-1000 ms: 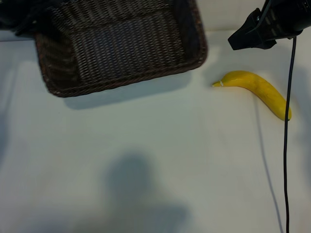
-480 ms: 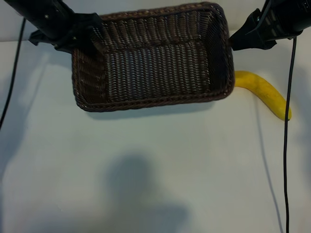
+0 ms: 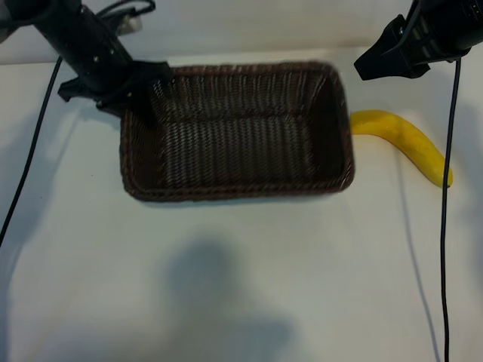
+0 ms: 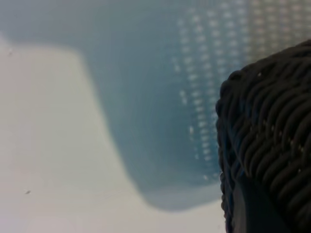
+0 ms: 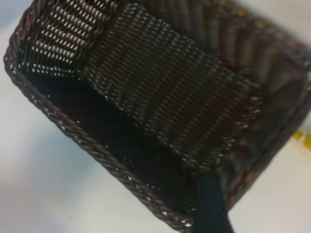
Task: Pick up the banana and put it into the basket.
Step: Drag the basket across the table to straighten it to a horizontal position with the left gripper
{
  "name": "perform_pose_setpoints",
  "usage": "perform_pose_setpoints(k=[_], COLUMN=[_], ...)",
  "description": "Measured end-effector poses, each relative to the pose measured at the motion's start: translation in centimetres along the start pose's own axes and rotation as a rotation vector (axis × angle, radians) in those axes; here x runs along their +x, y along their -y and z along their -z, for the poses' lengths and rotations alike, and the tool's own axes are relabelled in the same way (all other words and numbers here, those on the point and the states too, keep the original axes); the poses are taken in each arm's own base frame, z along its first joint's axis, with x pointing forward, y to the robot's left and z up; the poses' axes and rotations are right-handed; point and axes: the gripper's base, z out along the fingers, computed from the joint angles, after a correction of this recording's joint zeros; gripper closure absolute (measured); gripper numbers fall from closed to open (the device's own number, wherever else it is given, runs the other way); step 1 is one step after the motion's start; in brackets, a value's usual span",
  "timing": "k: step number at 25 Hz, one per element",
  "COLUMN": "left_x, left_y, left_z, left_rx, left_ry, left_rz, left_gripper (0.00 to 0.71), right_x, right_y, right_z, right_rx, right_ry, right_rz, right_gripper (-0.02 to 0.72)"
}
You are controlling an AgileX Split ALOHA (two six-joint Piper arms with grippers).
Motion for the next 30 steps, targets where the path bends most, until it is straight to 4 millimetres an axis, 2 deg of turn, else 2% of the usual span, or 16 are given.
perform_pose_setpoints(k=[5, 11, 20, 22, 26, 28, 30], left_x=[0.0, -0.4, -0.4, -0.4, -0.3, -0.1, 0.2], left_y=[-0.1, -0.5, -0.3, -0.2, 0.0, 0.3, 0.8], left_z=[-0.7, -3.1, -3.2, -3.2, -2.7, -1.8, -0.1], left_rx=[0.011, 0.016, 0.027, 0.032, 0.043, 0.048, 0.041], left_ry=[-0.017, -0.067, -0.064, -0.064, -0.061, -0.042, -0.004], left_rz=[-0.003, 0.009, 0.012, 0.019, 0.023, 0.018, 0.002], left_gripper=[0.52, 0.52, 0.512, 0.455, 0.266, 0.197, 0.163], right_x=[0.0, 0.0, 0.0, 0.0, 0.0, 0.0, 0.0], right_y=[0.0, 0.0, 0.0, 0.0, 0.0, 0.0, 0.0], right_z=[0.0, 0.0, 0.0, 0.0, 0.0, 0.0, 0.0], right_rx=[0.001, 0.001, 0.001, 0.001, 0.001, 0.001, 0.001], right_ry=[0.001, 0.001, 0.001, 0.001, 0.001, 0.001, 0.001], right_rz=[0.0, -0.001, -0.001, -0.001, 0.0, 0.0, 0.0], right_gripper=[0.2, 0.2, 0.2, 0.2, 0.2, 0.2, 0.2])
